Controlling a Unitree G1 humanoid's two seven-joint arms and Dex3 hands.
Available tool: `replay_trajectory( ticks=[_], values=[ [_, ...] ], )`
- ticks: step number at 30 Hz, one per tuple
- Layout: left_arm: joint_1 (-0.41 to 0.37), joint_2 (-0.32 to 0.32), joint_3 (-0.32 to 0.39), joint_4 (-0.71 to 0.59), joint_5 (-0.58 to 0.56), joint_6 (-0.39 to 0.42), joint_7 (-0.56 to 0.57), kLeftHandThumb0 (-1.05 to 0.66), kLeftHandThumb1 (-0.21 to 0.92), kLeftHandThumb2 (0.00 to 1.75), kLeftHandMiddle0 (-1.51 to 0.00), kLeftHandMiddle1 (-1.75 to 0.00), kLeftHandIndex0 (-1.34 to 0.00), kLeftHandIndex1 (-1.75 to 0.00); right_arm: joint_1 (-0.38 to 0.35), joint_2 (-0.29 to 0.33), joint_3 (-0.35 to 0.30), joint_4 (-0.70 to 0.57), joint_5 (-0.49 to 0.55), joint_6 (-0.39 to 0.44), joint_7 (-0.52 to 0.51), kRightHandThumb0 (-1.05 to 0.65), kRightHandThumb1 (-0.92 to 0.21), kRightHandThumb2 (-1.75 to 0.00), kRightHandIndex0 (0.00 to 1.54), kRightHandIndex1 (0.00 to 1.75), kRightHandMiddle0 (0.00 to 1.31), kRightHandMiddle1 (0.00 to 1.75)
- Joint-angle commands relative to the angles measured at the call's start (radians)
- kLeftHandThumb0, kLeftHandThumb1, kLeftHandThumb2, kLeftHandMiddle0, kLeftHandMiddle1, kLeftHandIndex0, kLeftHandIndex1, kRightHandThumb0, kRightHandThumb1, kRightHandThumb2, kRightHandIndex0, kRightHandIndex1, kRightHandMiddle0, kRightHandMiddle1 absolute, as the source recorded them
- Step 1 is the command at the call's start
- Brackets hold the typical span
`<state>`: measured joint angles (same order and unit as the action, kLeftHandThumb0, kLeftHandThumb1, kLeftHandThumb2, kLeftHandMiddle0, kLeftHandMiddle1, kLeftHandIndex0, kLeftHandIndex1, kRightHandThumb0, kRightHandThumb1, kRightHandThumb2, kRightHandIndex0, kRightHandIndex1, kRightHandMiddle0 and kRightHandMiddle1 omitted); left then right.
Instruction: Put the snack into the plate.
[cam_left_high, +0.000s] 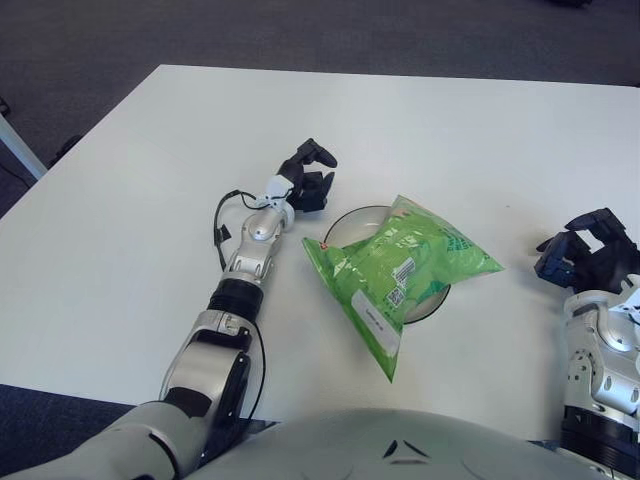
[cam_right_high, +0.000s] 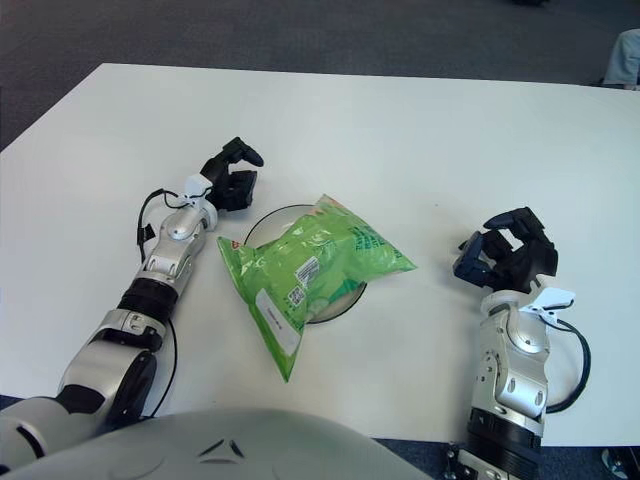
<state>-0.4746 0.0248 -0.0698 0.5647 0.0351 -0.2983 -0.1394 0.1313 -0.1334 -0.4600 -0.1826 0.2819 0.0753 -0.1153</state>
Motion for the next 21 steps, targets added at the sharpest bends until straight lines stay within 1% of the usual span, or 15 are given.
replay_trajectory(
  ticks=[1,4,7,10,13,21],
  values=[
    [0.051,-0.007,-0.002,0.049,-0.006,0.003,-0.015,-0.38,0.69,0.84,-1.04,-1.75,-0.33,-1.75,0.017,0.064,0.025,0.046,0.020,0.012,0.004,-0.01,0.09,-1.75,0.94,1.65,0.70,1.75],
    [0.048,-0.006,0.000,0.052,-0.009,0.007,-0.021,-0.37,0.70,0.83,-1.03,-1.75,-0.32,-1.75,0.023,0.062,0.037,0.042,0.019,0.015,0.009,-0.01,0.08,-1.75,0.92,1.68,0.69,1.75],
    [0.047,-0.001,-0.002,0.048,-0.013,0.027,-0.031,-0.37,0.71,0.81,-1.01,-1.75,-0.31,-1.75,0.030,0.055,0.048,0.045,0.017,0.011,0.026,-0.01,0.07,-1.75,0.90,1.71,0.69,1.75],
    [0.045,0.005,-0.004,0.044,-0.017,0.049,-0.039,-0.37,0.74,0.78,-0.97,-1.75,-0.30,-1.75,0.035,0.049,0.058,0.058,0.014,-0.009,0.054,-0.01,0.07,-1.75,0.89,1.73,0.68,1.75],
    [0.044,0.005,-0.004,0.040,-0.017,0.059,-0.034,-0.37,0.75,0.76,-0.95,-1.75,-0.29,-1.75,0.041,0.039,0.072,0.070,-0.014,-0.034,0.069,-0.01,0.06,-1.75,0.89,1.73,0.68,1.75],
    [0.045,0.004,-0.004,0.035,-0.013,0.056,-0.028,-0.37,0.75,0.76,-0.94,-1.75,-0.29,-1.75,0.044,0.042,0.095,0.087,-0.068,-0.064,0.046,-0.01,0.07,-1.74,0.90,1.72,0.68,1.75]
  ],
)
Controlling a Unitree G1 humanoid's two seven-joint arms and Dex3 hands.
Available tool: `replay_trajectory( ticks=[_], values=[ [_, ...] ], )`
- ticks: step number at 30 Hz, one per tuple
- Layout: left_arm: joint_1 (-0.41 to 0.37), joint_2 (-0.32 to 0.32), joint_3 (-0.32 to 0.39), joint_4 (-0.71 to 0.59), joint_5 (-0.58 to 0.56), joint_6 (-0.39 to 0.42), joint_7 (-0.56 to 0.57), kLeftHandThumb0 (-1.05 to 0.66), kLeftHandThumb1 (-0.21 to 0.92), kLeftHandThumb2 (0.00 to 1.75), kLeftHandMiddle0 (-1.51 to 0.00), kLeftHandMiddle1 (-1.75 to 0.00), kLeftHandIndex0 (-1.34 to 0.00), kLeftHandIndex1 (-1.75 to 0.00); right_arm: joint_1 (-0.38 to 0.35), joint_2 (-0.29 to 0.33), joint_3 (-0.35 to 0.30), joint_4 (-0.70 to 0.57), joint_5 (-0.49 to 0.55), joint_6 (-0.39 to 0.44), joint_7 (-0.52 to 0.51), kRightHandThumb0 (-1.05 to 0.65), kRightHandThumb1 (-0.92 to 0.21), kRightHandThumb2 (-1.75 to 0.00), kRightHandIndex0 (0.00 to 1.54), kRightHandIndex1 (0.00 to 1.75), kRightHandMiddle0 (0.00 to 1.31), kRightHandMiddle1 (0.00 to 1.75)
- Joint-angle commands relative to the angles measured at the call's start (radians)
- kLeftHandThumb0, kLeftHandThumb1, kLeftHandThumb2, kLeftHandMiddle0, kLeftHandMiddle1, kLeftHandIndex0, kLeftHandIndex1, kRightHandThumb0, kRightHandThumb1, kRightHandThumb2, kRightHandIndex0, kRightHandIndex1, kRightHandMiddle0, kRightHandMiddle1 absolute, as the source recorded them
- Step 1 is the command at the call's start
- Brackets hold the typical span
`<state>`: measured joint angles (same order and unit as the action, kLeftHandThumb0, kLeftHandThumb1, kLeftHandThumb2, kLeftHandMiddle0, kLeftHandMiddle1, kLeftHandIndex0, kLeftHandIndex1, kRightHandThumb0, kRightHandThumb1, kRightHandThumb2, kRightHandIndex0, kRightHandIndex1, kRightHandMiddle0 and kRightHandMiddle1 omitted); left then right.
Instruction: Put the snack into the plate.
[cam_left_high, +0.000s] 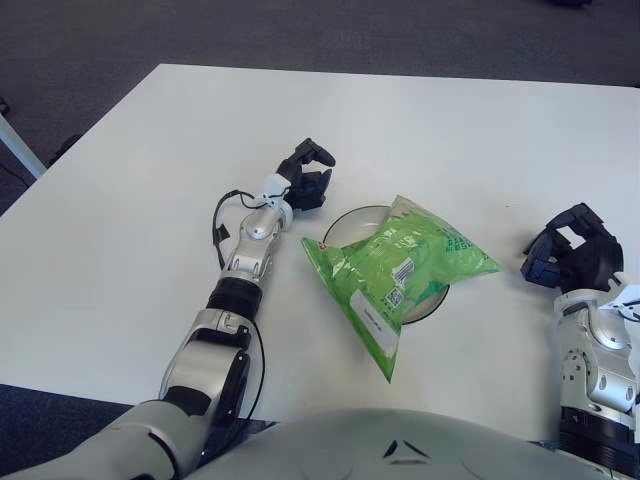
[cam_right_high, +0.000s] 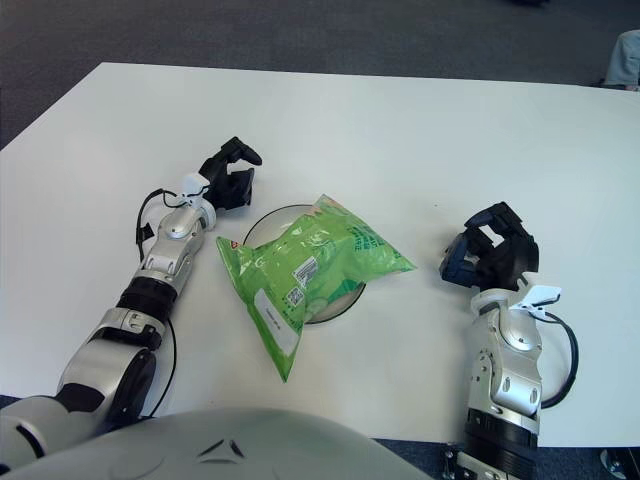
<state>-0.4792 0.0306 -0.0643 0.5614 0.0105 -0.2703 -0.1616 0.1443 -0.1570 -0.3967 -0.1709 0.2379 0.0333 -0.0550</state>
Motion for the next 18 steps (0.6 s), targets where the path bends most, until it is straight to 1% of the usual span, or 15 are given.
replay_trajectory(
  ticks=[1,8,18],
  values=[
    [0.050,-0.002,-0.010,0.038,0.013,0.024,-0.004,-0.37,0.75,0.76,-0.94,-1.75,-0.29,-1.75,0.030,0.066,0.034,0.076,-0.033,-0.023,-0.023,-0.01,0.07,-1.74,0.90,1.71,0.68,1.75],
    [0.054,-0.001,-0.011,0.042,0.013,-0.001,-0.009,-0.37,0.74,0.77,-0.96,-1.75,-0.30,-1.75,0.030,0.076,0.042,0.079,-0.048,-0.022,-0.049,-0.01,0.06,-1.74,0.90,1.71,0.68,1.75],
    [0.065,0.005,-0.009,0.033,0.003,0.003,-0.025,-0.37,0.75,0.77,-1.01,-1.75,-0.29,-1.75,0.040,0.075,0.050,0.075,-0.035,-0.030,-0.037,-0.01,0.05,-1.73,0.89,1.71,0.67,1.75]
  ],
)
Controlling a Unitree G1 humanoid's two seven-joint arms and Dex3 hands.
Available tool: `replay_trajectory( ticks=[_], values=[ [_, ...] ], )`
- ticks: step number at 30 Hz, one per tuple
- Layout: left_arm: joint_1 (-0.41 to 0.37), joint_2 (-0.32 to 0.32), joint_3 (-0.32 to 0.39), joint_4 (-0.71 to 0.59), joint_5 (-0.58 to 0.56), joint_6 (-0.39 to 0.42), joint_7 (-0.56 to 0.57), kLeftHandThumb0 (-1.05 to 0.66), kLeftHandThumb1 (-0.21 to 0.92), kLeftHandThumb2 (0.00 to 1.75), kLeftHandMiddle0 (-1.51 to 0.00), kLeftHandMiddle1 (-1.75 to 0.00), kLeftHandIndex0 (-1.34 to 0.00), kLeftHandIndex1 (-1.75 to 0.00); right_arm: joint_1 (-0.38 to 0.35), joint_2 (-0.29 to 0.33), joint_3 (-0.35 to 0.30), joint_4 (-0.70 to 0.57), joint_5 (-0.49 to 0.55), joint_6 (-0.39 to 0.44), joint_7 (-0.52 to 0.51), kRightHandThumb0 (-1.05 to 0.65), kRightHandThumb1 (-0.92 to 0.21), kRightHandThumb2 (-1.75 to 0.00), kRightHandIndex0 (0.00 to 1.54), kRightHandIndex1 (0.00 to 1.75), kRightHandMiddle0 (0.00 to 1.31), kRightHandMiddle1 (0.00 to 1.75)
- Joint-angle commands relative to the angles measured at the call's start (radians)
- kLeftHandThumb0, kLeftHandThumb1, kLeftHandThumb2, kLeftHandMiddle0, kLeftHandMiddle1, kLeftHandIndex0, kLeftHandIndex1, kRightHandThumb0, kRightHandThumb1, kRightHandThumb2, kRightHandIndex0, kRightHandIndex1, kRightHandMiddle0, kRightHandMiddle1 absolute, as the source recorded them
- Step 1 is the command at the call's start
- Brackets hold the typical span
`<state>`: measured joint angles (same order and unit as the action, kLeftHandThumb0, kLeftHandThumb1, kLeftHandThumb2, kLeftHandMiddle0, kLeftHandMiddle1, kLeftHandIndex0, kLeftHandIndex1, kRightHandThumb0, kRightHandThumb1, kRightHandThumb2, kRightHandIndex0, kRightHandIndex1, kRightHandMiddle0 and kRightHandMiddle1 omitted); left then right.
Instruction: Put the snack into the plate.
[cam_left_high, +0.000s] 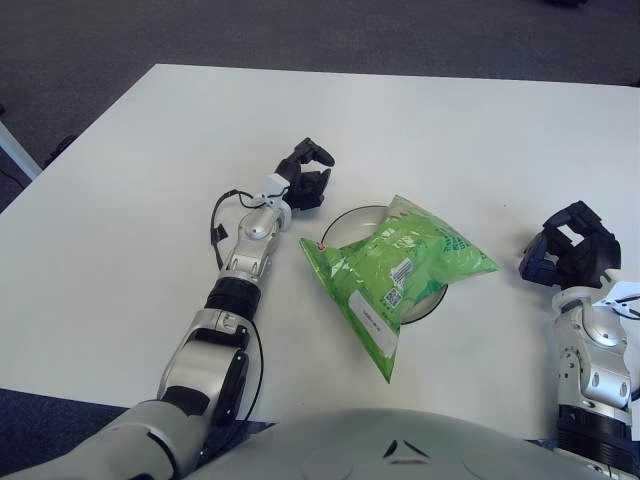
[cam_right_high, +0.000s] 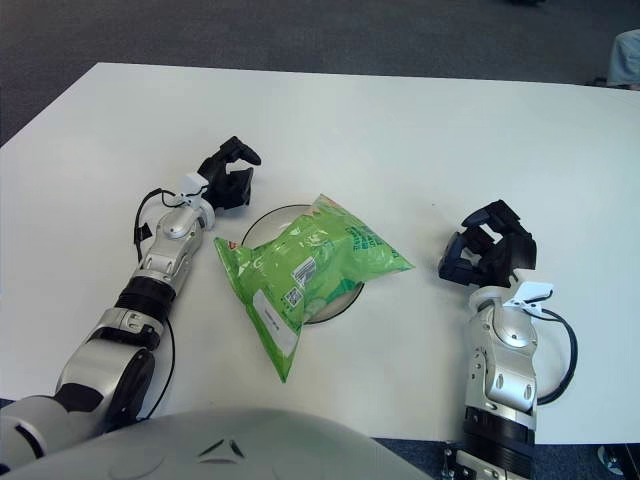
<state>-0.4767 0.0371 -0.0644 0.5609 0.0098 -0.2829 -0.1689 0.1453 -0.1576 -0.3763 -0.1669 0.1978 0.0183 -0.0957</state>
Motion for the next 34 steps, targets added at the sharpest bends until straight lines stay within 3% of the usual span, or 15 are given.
replay_trajectory(
  ticks=[1,7,9,13,34],
  values=[
    [0.064,-0.001,-0.009,0.032,0.004,0.016,-0.018,-0.37,0.75,0.76,-1.01,-1.75,-0.29,-1.75,0.040,0.075,0.030,0.071,0.005,-0.015,0.005,-0.01,0.05,-1.73,0.89,1.71,0.67,1.75],
    [0.079,0.001,-0.009,0.011,0.005,0.021,-0.013,-0.36,0.77,0.74,-1.00,-1.75,-0.28,-1.75,0.038,0.067,0.039,0.083,0.001,-0.027,0.014,-0.01,0.04,-1.72,0.88,1.71,0.66,1.75],
    [0.083,0.002,-0.007,0.005,0.005,0.022,-0.010,-0.36,0.77,0.73,-0.99,-1.75,-0.27,-1.75,0.035,0.064,0.041,0.088,-0.001,-0.031,0.019,-0.24,-0.12,-1.54,1.10,1.73,0.65,1.75],
    [0.094,0.003,-0.003,-0.013,0.001,0.028,-0.009,-0.36,0.78,0.71,-0.99,-1.75,-0.27,-1.75,0.028,0.057,0.046,0.097,0.003,-0.035,0.036,-0.43,-0.27,-1.38,1.29,1.74,0.63,1.75],
    [0.137,0.001,0.036,-0.085,-0.003,0.054,0.027,-0.37,0.73,0.79,-1.05,-1.75,-0.30,-1.75,-0.086,0.010,0.063,0.214,0.010,-0.043,0.100,-0.48,-0.32,-1.31,1.34,1.75,0.61,1.75]
  ],
)
